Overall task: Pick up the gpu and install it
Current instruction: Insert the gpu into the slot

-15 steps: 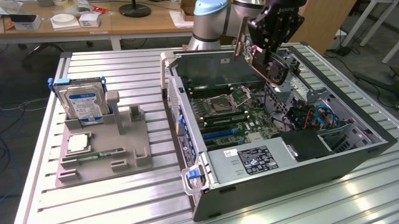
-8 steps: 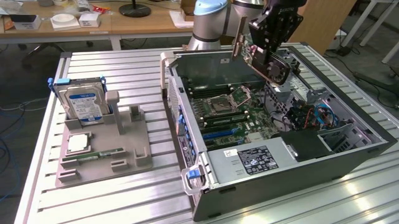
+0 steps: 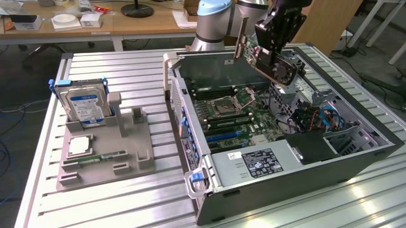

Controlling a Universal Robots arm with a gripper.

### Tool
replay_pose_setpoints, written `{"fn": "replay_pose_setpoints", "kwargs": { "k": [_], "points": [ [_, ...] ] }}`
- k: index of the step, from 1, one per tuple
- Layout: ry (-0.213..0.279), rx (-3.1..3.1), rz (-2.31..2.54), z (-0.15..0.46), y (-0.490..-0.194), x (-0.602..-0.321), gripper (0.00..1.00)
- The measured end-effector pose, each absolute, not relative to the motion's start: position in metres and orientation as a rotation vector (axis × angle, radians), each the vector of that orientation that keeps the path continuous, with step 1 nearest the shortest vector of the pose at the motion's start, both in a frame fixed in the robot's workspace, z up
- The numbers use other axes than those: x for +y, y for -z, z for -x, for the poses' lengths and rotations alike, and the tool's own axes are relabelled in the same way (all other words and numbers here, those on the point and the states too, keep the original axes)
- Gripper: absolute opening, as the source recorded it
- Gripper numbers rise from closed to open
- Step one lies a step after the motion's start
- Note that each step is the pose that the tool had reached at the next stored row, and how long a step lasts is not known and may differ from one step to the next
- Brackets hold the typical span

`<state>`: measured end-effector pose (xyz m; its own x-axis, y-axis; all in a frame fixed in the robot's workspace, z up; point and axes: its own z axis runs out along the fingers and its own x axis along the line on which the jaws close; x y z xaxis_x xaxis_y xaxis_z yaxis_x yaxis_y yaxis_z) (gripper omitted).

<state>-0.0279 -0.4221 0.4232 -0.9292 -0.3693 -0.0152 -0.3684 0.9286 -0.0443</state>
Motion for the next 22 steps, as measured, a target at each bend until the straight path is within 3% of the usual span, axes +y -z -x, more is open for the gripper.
{"fn": "replay_pose_setpoints", "kwargs": {
  "k": [22],
  "points": [
    [0.058, 2.963, 0.954, 0.0286, -0.4232, -0.4221, 0.26]
  ]
}}
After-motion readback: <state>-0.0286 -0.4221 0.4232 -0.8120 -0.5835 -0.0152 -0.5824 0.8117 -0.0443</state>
